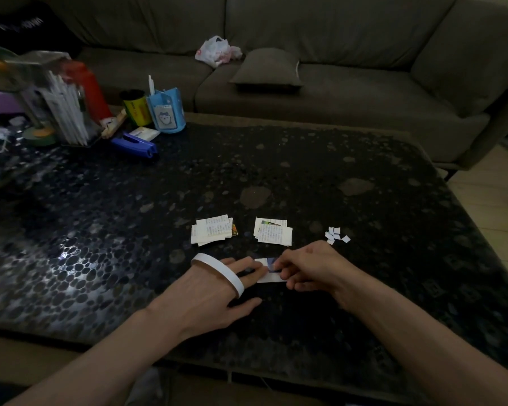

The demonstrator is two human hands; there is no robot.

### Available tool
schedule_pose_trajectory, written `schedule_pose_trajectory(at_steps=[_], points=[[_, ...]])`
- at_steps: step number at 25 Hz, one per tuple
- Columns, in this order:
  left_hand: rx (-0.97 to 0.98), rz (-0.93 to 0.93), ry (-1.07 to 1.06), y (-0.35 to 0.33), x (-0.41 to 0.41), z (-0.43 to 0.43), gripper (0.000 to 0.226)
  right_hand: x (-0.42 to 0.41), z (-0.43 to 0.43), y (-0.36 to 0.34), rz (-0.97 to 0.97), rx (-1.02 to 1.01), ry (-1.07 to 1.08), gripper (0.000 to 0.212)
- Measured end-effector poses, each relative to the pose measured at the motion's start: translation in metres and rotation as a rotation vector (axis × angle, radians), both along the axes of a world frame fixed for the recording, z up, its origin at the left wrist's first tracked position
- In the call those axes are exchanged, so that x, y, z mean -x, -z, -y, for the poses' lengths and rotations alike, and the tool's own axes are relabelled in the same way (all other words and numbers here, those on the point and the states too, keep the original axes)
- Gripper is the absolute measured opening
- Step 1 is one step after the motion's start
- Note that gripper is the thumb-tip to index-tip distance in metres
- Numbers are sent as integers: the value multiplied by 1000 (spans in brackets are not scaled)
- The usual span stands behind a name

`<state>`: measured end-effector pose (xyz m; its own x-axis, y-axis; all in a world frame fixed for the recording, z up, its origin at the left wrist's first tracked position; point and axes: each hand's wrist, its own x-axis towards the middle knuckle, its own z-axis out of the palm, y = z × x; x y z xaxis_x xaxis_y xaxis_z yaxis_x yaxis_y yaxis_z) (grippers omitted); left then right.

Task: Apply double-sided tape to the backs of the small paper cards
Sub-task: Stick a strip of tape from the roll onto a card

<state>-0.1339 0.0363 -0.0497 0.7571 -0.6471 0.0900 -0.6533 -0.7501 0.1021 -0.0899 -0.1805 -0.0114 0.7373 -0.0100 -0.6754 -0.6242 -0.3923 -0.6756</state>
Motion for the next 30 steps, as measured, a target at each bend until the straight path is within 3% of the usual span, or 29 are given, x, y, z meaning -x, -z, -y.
schedule_pose_trajectory(at_steps=[18, 30], points=[[-42, 69, -16, 0, -2, 5, 58, 0, -4, -3, 31, 44, -14, 17], [-104, 193, -33, 4, 4, 12, 54, 1, -1, -9, -52, 10, 40, 29]])
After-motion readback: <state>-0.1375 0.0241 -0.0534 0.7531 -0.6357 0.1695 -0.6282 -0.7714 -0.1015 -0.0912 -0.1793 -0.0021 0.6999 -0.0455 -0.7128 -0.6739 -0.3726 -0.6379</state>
